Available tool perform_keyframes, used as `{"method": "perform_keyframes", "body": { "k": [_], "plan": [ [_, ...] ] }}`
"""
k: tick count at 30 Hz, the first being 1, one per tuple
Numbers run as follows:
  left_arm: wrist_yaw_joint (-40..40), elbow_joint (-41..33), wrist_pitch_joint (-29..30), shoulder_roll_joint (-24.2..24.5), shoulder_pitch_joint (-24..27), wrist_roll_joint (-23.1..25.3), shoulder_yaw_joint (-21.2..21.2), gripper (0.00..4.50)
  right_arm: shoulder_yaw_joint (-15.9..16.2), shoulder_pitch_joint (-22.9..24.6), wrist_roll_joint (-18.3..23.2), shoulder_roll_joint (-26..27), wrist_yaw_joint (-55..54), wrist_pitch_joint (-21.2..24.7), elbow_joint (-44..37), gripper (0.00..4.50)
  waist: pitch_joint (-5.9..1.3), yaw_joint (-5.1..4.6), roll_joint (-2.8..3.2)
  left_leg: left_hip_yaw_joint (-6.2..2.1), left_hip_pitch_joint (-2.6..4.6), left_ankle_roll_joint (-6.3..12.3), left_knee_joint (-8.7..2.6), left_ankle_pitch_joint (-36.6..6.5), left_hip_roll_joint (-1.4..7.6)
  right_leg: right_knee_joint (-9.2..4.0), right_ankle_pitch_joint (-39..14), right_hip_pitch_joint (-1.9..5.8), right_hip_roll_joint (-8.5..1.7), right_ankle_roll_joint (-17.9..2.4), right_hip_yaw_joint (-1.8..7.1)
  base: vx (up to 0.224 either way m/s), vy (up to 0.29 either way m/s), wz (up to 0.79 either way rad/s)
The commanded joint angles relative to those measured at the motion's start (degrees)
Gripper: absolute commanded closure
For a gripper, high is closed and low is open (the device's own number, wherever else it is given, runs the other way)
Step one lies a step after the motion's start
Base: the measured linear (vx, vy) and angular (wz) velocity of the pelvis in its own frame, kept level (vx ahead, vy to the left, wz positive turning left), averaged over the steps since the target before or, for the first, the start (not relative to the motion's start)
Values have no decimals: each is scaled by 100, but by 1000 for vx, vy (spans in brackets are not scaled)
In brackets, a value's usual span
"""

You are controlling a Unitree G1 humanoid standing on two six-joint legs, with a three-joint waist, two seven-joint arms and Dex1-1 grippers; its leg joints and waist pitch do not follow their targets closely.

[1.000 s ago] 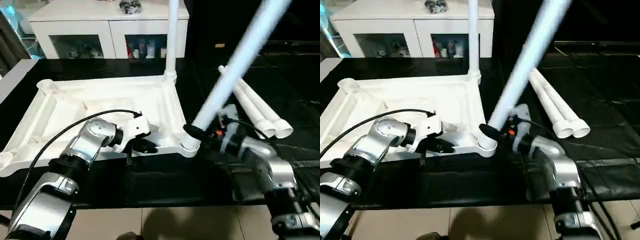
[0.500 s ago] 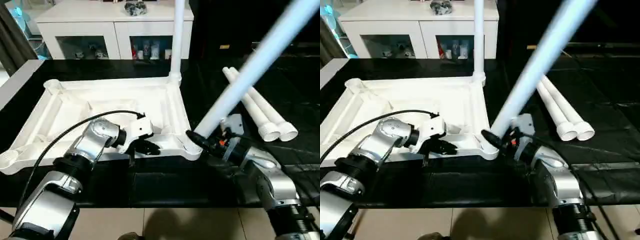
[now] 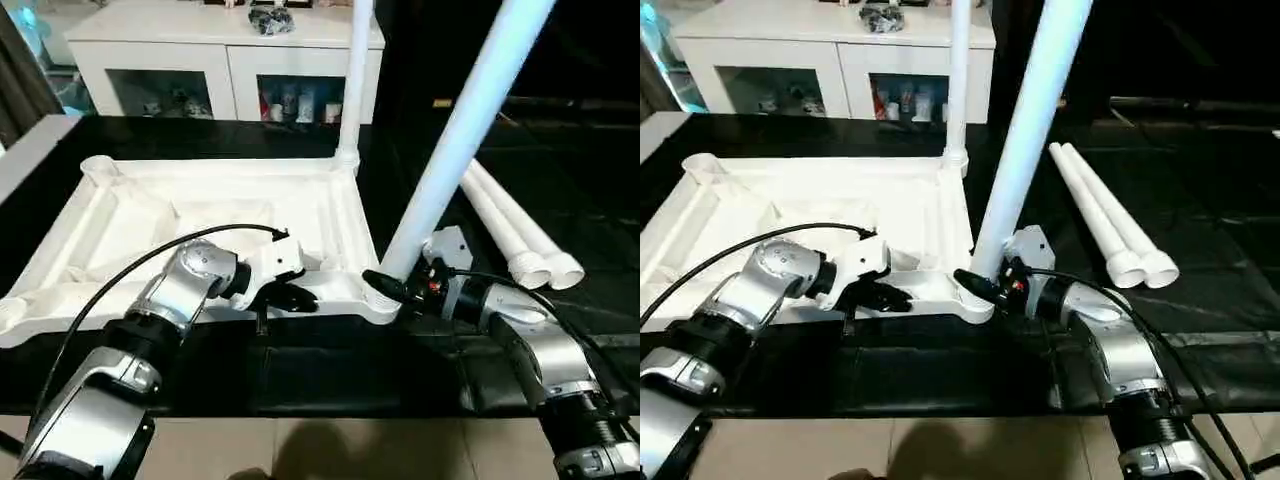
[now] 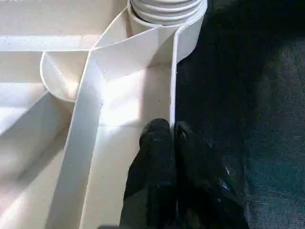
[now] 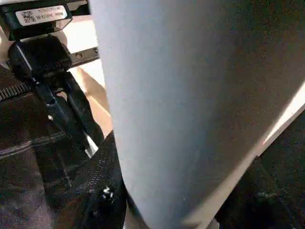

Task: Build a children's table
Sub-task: Insert table leg to table base, then rotate leg to tighten

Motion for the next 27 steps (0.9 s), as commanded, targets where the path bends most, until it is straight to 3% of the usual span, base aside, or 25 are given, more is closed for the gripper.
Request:
{"method": "perform_keyframes", "body": {
  "k": [1,7,8,9,10,13,15,18,21,27],
  "plan": [
    [224,-163,73,95,4,-28,197,450,419,255,-198,11,320,218,401,257,-316,-1,-14,-283,199,-154,-526,-2484,468,-511,-2420,131,-537,-991,355,0,0,0],
    [41,-268,0,75,5,-26,84,450,316,178,-56,209,311,99,513,257,-308,-14,68,-287,201,-220,-546,-2651,453,-524,-2247,149,-524,-1078,356,0,0,0],
    [-38,-304,-48,73,1,-19,33,450,321,203,-25,243,328,76,468,257,-314,-3,120,-296,207,-240,-545,-2684,452,-515,-2200,155,-524,-1095,356,0,0,0],
    [-97,-319,-89,72,-5,-15,-4,450,333,225,9,257,380,76,429,257,-311,-9,98,-291,205,-239,-550,-2700,453,-523,-2187,155,-517,-1100,355,0,0,0],
    [-167,-328,-126,73,-14,-10,-44,450,359,242,20,257,432,71,396,257,-316,2,152,-301,210,-252,-547,-2725,452,-512,-2165,158,-522,-1114,355,0,0,0],
    [-433,-378,-234,111,-44,27,-195,450,505,304,29,207,683,87,266,257,-326,-5,148,-290,200,-214,-555,-2723,450,-495,-1955,188,-503,-1172,350,0,0,0],
    [-522,-382,-276,132,-70,73,-268,450,613,344,-12,150,821,77,200,257,-329,25,194,-280,194,-144,-550,-2580,452,-492,-1891,203,-511,-1199,352,0,0,0],
    [-767,-263,-501,147,-202,229,-493,450,870,398,-22,38,1267,94,94,257,-283,29,171,-268,195,-86,-564,-2578,446,-524,-2081,201,-512,-1173,351,0,0,0],
    [-813,-125,-600,139,-297,296,-542,450,964,405,-34,-19,1434,103,47,257,-265,40,166,-293,254,-130,-579,-2728,460,-571,-2623,199,-537,-1053,360,0,0,0],
    [-749,260,-738,68,-524,388,-527,450,1032,310,-110,-77,1649,94,53,257,-277,94,150,-290,259,-133,-587,-2650,472,-545,-2468,200,-537,-1097,369,0,0,0]
  ]
}}
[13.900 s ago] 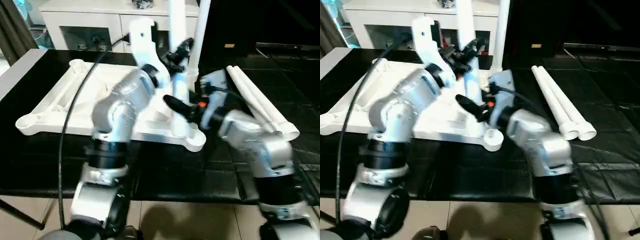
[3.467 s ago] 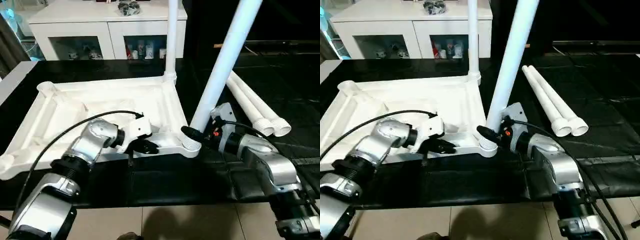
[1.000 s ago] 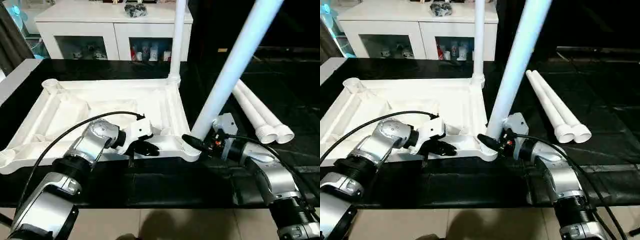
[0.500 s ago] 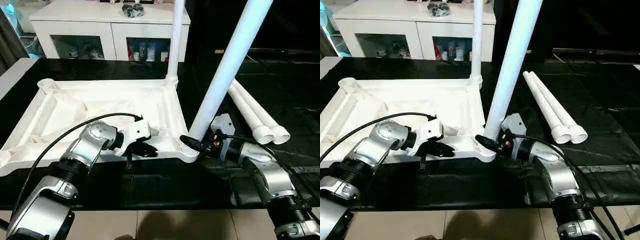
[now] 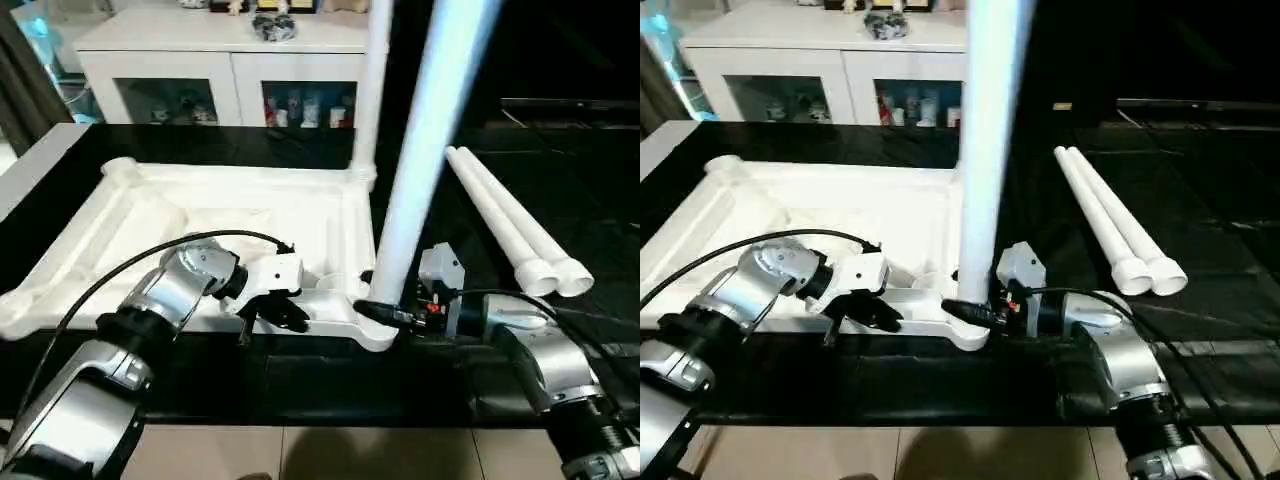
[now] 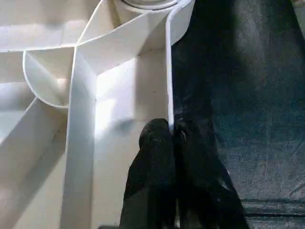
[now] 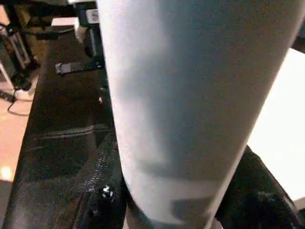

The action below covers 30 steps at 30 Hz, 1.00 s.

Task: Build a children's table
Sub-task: Rotate leg to tighten

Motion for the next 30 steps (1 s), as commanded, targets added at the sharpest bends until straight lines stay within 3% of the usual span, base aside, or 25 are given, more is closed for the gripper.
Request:
{"method": "perform_keyframes", "body": {
  "k": [1,4,14,15,16,17,19,21,24,25,26,27,28,29,30],
  "plan": [
    [193,0,-76,-107,-191,62,10,450,707,233,-162,105,390,253,230,257,-231,-5,10,-290,132,-88,-496,-2611,480,-523,-2417,116,-548,-1093,376,0,0,0],
    [281,51,-31,-135,-202,49,52,450,664,186,-140,131,380,260,252,257,-232,-3,-16,-288,138,-70,-498,-2569,485,-532,-2506,110,-553,-1069,376,0,0,0],
    [366,316,-61,-159,-267,46,141,450,590,339,-125,168,328,266,124,257,-212,29,-1,-312,166,-111,-518,-2782,487,-598,-2977,72,-567,-873,381,0,0,0],
    [365,326,-50,-154,-267,40,152,450,579,352,-121,178,300,272,107,257,-210,33,5,-316,168,-114,-521,-2790,491,-597,-2977,71,-570,-878,381,0,0,0],
    [391,349,12,-158,-269,20,186,450,540,366,-116,201,212,291,91,257,-213,40,64,-324,171,-139,-520,-2840,489,-591,-2997,69,-573,-881,382,0,0,0],
    [401,360,29,-163,-274,16,193,450,528,364,-114,205,193,295,94,257,-206,27,28,-319,174,-149,-528,-2887,488,-607,-3017,65,-564,-868,379,0,0,0],
    [444,370,91,-175,-273,-8,234,450,476,345,-135,248,71,268,155,257,-209,31,34,-319,170,-147,-525,-2880,482,-614,-3064,66,-575,-862,382,0,0,0],
    [680,345,430,-255,-252,-202,495,450,249,225,-307,454,-635,164,440,257,-194,-5,29,-328,180,-197,-523,-2964,471,-632,-3281,49,-590,-855,372,0,0,0],
    [1239,184,902,-343,-180,-382,859,450,-83,-59,-537,764,-1681,-24,992,257,-180,-71,22,-388,201,-288,-512,-3173,448,-681,-3860,21,-603,-635,313,0,0,0],
    [1492,4,1130,-366,-111,-413,986,450,-235,-241,-551,919,-2068,-10,1265,257,-171,-137,5,-409,187,-306,-517,-3248,439,-698,-3955,24,-596,-585,278,0,0,0],
    [1741,-301,1473,-396,2,-458,1130,450,-362,-470,-585,1084,-2491,-11,1581,257,-160,-208,40,-438,186,-372,-533,-3424,449,-687,-3958,18,-582,-580,251,0,0,0],
    [1741,-301,1473,-396,2,-458,1130,450,-362,-470,-585,1084,-2491,-11,1581,257,-154,-277,76,-463,178,-415,-558,-3606,455,-697,-3884,41,-565,-558,213,0,0,0],
    [1848,-533,1709,-424,85,-490,1208,450,-420,-628,-627,1169,-2783,-11,1800,257,-177,-296,72,-471,167,-424,-568,-3605,465,-687,-3716,73,-565,-565,213,0,0,0],
    [1990,-1182,2241,-487,332,-515,1312,450,-562,-1004,-656,1343,-3404,57,2320,257,-205,-355,30,-482,88,-446,-618,-3475,491,-596,-3169,128,-566,-740,235,-11,51,-18],
    [2019,-1500,2440,-520,467,-497,1324,450,-638,-1185,-649,1414,-3690,72,2576,257,-184,-412,57,-472,19,-435,-640,-3384,478,-568,-2875,127,-544,-853,244,-5,64,-26]
  ]
}}
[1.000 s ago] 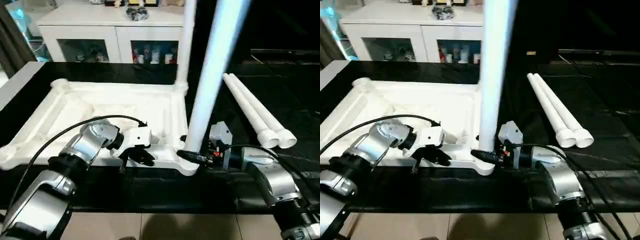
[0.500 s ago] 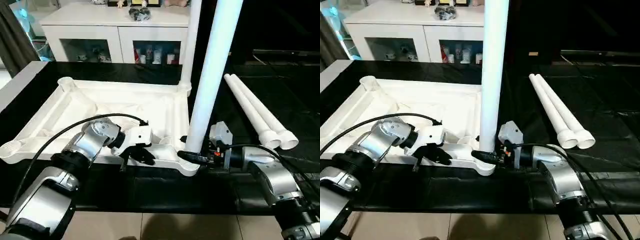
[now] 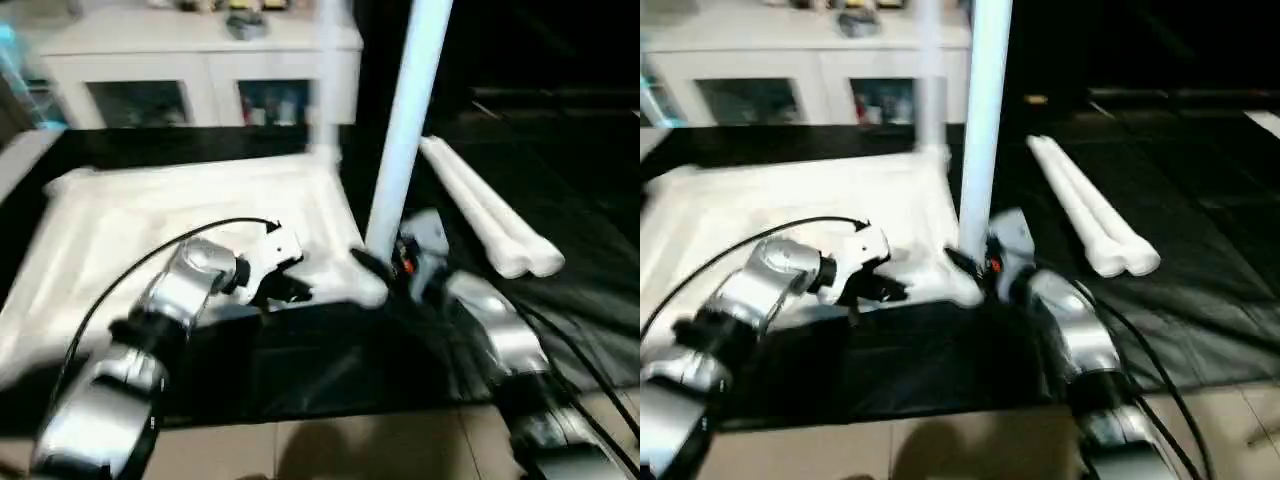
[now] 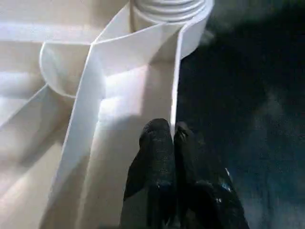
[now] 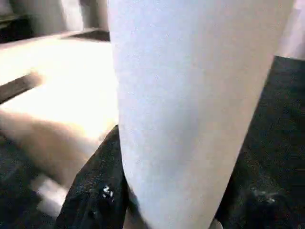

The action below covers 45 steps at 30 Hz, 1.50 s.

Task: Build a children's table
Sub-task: Rotate leg to tighten

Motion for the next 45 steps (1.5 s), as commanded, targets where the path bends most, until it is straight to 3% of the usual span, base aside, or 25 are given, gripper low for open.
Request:
{"method": "perform_keyframes", "body": {
  "k": [1,3,4,5,6,7,10,13,17,18,19,22,25,30,34,39,42,45],
  "plan": [
    [199,-874,434,-50,29,-253,305,450,-36,-47,-147,113,-641,314,833,257,-290,-25,40,-420,57,-466,-602,-3393,497,-435,-2746,147,-554,-919,323,7,41,-19],
    [234,-1325,755,-125,228,-215,311,450,-187,-279,-39,216,-933,391,1143,257,-292,-78,22,-355,76,-401,-561,-3251,451,-452,-2465,107,-534,-1062,364,0,0,0],
    [234,-1325,755,-125,228,-215,311,450,-187,-279,-39,216,-933,391,1143,257,-324,-72,-41,-308,64,-261,-514,-2842,430,-437,-2182,128,-554,-1169,399,0,0,0],
    [269,-1543,881,-168,332,-176,278,450,-230,-389,-37,259,-1060,402,1288,257,-349,-52,-69,-273,5,-86,-485,-2298,423,-401,-1853,184,-568,-1240,420,0,0,0],
    [294,-1675,953,-190,396,-142,241,450,-245,-458,-48,287,-1112,405,1379,257,-358,-33,-67,-235,0,54,-468,-1900,431,-379,-1520,179,-536,-1301,419,68,-46,-1],
    [349,-1785,988,-201,457,-113,175,450,-242,-526,-113,321,-1147,360,1485,257,-358,-40,-102,-211,2,120,-459,-1797,421,-382,-1438,173,-510,-1325,411,0,0,0],
    [508,-1862,1056,-227,532,-80,70,450,-187,-608,-236,392,-1086,291,1647,257,-369,-12,-95,-196,-6,216,-436,-1466,436,-340,-1182,201,-485,-1396,393,0,0,0],
    [657,-2023,1246,-220,577,-59,16,450,-133,-676,-263,422,-1040,319,1809,257,-356,-9,-97,-186,16,194,-443,-1497,446,-327,-1180,202,-460,-1429,391,0,0,0],
    [740,-2128,1401,-239,572,-59,9,450,-65,-694,-255,430,-874,364,1902,257,-314,-25,-88,-193,71,33,-464,-1981,437,-417,-1940,166,-448,-1246,388,0,0,0],
    [756,-2136,1418,-245,570,-48,11,450,-39,-700,-268,426,-829,328,1919,222,-313,-24,-88,-197,79,17,-465,-2021,437,-428,-2021,161,-452,-1217,389,0,0,0],
    [763,-2127,1418,-246,568,-42,16,450,-19,-708,-281,427,-796,287,1932,222,-323,-20,-68,-204,86,-9,-464,-2042,441,-428,-2029,158,-455,-1197,395,0,0,0],
    [816,-2088,1399,-256,558,-25,7,450,-18,-746,-346,411,-745,47,1994,182,-346,-19,-77,-196,90,-28,-453,-1933,443,-397,-1748,156,-446,-1276,401,0,0,0],
    [850,-2038,1376,-259,538,-29,-2,450,-60,-757,-327,396,-706,2,1989,141,-368,42,-62,-173,76,62,-439,-1625,446,-336,-1200,179,-427,-1397,403,0,0,0],
    [922,-1941,1344,-258,480,-36,-17,450,-87,-688,-298,357,-597,-184,1868,109,-389,69,-47,-165,59,136,-414,-1442,438,-294,-840,217,-435,-1520,393,0,0,0],
    [940,-1795,1269,-255,395,-16,-8,450,-27,-472,-243,243,-246,-166,1489,67,-404,122,-57,-157,64,254,-397,-1268,444,-270,-666,227,-424,-1532,387,0,0,0],
    [966,-1530,1059,-216,284,25,-10,450,84,18,-140,-12,404,-248,697,36,-395,192,-65,-154,64,283,-388,-1317,439,-298,-820,231,-424,-1415,388,0,0,0],
    [947,-1417,952,-180,254,35,-10,450,126,312,-48,-217,577,176,128,5,-382,196,-66,-161,59,302,-395,-1314,430,-318,-898,241,-411,-1389,381,0,0,0],
    [914,-1319,836,-148,232,48,-36,450,96,570,66,-369,710,317,-380,5,-385,204,-75,-165,60,301,-396,-1381,435,-341,-1068,239,-421,-1311,378,0,0,0]
  ]
}}
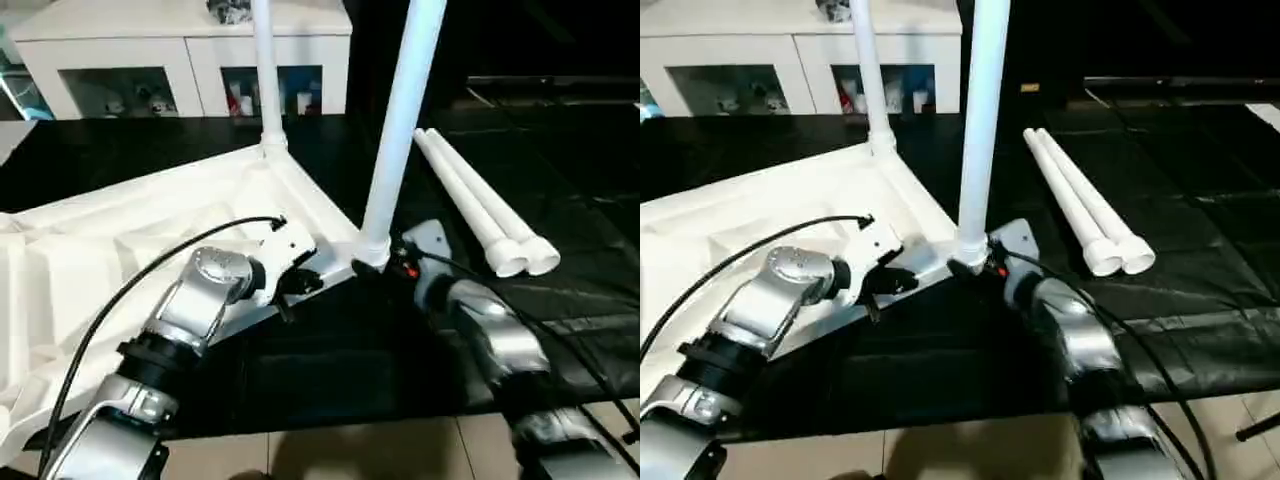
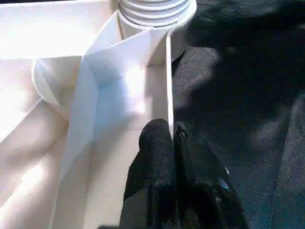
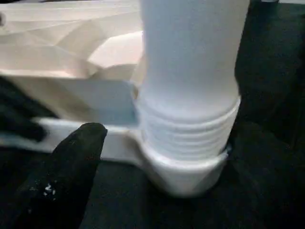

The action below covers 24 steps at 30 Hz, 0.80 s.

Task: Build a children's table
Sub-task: Rotate leg to tighten

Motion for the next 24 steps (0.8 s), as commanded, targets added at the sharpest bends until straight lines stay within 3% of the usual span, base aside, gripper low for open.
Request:
{"method": "perform_keyframes", "body": {
  "k": [1,4,13,16,22,24],
  "plan": [
    [24,6,-178,30,-181,31,18,450,95,106,77,-10,162,165,-282,5,-393,23,39,-209,80,352,-368,-1353,396,-367,-1240,315,-477,-1187,345,0,0,0],
    [-10,143,-327,42,-212,44,-39,450,69,459,175,-231,367,288,-934,5,-393,39,36,-215,84,347,-369,-1401,397,-391,-1387,317,-477,-1078,343,0,0,0],
    [-236,356,-753,117,-246,12,-188,450,-125,734,176,-555,332,350,-1520,5,-406,80,23,-202,81,386,-340,-1201,387,-369,-1186,311,-472,-1104,344,0,0,0],
    [-451,408,-956,197,-234,-8,-260,450,-178,811,143,-733,357,341,-1731,5,-407,103,-10,-200,76,434,-334,-1119,388,-357,-1135,316,-477,-1114,343,0,0,0],
    [-790,543,-1360,361,-240,-22,-389,450,-259,798,540,-1043,921,844,-1901,5,-399,161,-6,-201,92,451,-332,-1211,403,-376,-1395,307,-491,-1072,339,0,0,0],
    [-1017,591,-1580,421,-244,-42,-446,450,-265,777,458,-1053,918,525,-1823,5,-406,159,-7,-202,91,402,-333,-1199,403,-367,-1386,302,-488,-1052,335,0,0,0]
  ]
}}
